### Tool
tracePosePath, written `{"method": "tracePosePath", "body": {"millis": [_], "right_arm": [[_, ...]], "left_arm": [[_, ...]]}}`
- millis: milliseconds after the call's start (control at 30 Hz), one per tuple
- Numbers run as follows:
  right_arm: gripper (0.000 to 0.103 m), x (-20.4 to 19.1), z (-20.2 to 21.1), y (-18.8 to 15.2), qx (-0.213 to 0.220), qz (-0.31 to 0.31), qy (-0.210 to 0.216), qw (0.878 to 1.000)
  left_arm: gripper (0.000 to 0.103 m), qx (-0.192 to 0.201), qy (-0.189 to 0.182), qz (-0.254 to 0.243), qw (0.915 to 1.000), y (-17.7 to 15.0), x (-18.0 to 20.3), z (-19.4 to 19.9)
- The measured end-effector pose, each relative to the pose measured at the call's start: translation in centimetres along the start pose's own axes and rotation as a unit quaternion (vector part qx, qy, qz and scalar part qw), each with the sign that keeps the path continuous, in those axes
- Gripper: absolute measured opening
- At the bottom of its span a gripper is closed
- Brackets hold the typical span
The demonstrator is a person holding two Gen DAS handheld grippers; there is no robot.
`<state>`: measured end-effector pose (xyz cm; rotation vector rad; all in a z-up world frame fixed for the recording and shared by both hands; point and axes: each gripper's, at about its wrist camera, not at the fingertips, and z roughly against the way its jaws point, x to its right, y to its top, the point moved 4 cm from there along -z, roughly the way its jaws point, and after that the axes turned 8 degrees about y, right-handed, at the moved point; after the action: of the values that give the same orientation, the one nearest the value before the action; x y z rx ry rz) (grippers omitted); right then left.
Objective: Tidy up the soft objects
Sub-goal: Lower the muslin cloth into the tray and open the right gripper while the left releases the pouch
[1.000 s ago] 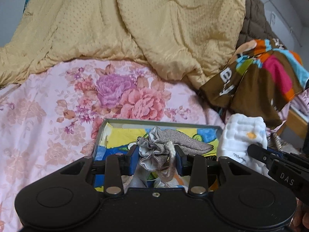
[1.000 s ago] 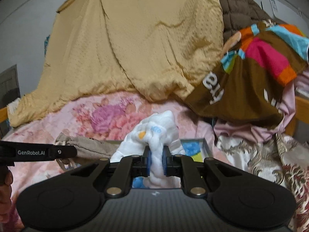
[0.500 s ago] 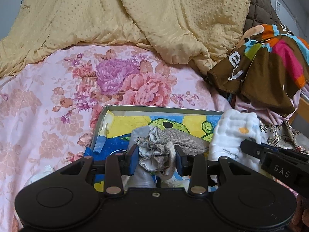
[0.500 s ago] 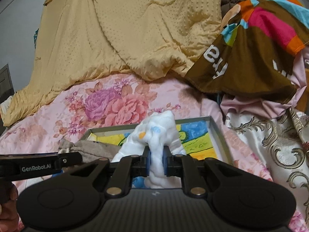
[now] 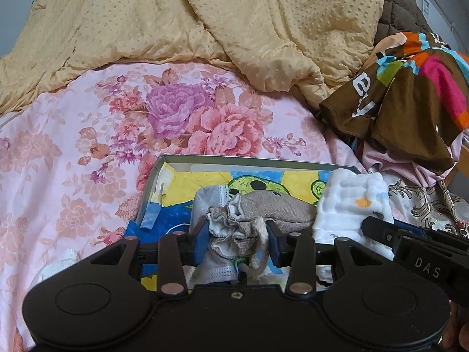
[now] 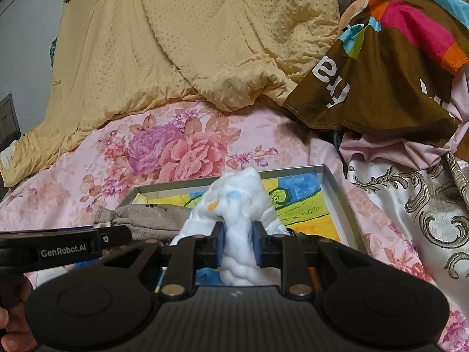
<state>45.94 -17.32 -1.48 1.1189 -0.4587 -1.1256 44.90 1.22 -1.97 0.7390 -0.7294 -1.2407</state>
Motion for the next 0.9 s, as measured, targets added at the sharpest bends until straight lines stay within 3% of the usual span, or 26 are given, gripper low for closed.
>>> {"method": "tracePosePath", "body": {"millis": [267, 433, 767, 900], "right_arm": [[0.032, 0.4, 0.0, -0.1, -0.002, -0.006, 0.0, 1.0], [0.042, 0.5, 0.1, -0.1, -0.002, -0.008, -0.001, 1.0], [0.058, 0.7, 1.2, 0.2, -0.001, -0.028, 0.0, 1.0], [0.069, 0.4, 2.8, 0.7, 0.008, -0.029, 0.004, 1.0]], "left_arm": [[0.045, -0.011, -0.002, 0.019, 0.9998, 0.2, -0.3, -0.1], [0.051, -0.016, 0.002, 0.027, 0.9995, 0.2, -0.5, 0.1], [0.068, -0.017, 0.01, 0.025, 0.9995, 0.3, -1.4, 2.0], [0.077, -0.003, 0.018, 0.016, 0.9997, 0.6, -1.8, 3.9]]}}
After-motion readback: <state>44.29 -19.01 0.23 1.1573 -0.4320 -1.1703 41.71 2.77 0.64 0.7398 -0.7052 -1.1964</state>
